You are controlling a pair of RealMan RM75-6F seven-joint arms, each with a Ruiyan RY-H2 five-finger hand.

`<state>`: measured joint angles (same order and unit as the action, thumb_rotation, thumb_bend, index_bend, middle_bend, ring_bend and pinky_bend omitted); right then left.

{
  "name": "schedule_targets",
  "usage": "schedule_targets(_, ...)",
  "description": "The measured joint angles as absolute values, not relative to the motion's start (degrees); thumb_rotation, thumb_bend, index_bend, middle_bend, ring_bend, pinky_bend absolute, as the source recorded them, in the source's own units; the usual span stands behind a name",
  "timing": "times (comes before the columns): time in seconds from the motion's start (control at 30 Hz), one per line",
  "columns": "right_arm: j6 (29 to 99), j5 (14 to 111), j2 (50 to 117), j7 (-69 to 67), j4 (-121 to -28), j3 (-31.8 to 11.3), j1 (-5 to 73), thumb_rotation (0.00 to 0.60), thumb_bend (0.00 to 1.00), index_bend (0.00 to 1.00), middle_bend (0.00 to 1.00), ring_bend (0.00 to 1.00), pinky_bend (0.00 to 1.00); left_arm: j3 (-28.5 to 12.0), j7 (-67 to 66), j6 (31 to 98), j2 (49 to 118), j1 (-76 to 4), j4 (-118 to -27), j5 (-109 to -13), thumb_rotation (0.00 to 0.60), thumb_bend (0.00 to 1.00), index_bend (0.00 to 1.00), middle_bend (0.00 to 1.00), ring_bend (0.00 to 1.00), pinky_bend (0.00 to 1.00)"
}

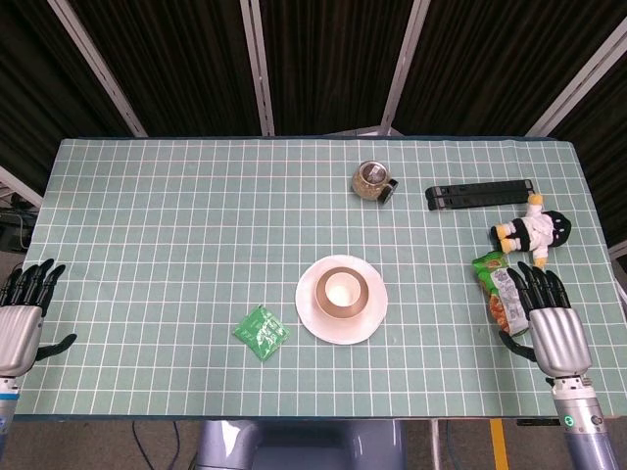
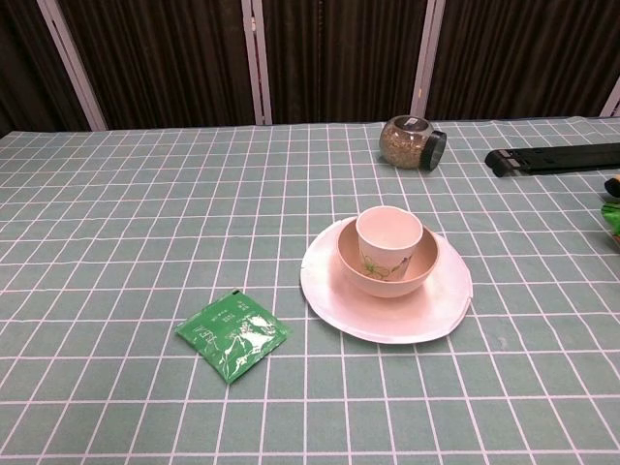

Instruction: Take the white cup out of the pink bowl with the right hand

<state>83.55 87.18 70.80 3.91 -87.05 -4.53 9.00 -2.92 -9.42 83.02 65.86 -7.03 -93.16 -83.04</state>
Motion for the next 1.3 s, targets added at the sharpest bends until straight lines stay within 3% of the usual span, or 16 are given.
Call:
schedule_targets(0.3,83.5,87.3,70.8,4.0,-87.1,-4.3,9.0,0.600,0.11,0.00,0.00,0.00,0.00,-2.9,-9.4,83.2,65.8,-7.0,-93.3,-83.1,0.600,0.00,0.00,0.00,0.00,0.00)
schedule_targets(0.43,83.6,87.7,70.7,3.9,-87.4,-4.2,9.0,0.600,0.11,0.07,0.00,0.00,0.00,-2.9,-9.3,83.5,65.7,-6.8,-93.3,-83.2,0.600,0.00,0.00,0.00,0.00,0.00)
schedule_targets(0.57,83.6,88.2,70.8,3.7,-87.6,-4.2,9.2,0.600,0.11,0.00,0.00,0.00,0.00,-3.2,-8.9,83.1,65.7,-6.9,-93.1,-82.7,0.600,0.00,0.00,0.00,0.00,0.00)
schedule_targets(0.83,83.5,89.6,72.1,3.7,-87.9,-4.8,10.7,0.600,0.11,0.03,0.00,0.00,0.00,-3.5,-8.7,83.2,65.4,-6.9,-93.3,-82.2,0.600,0.00,0.00,0.00,0.00,0.00)
schedule_targets(1.0,81.0,90.6,73.9,5.0,-89.7,-5.7,13.6,0.600,0.13,0.25,0.00,0.00,0.00,-3.5,-8.8,83.4,65.3,-6.8,-93.6,-82.2,0.600,0.00,0.00,0.00,0.00,0.00)
schedule_targets(1.3,74.2,88.5,81.2,10.4,-92.9,-8.3,19.7,0.600,0.16,0.38,0.00,0.00,0.00,-3.7,-7.4,83.4,64.9,-6.7,-93.4,-81.9,0.600,0.00,0.00,0.00,0.00,0.00)
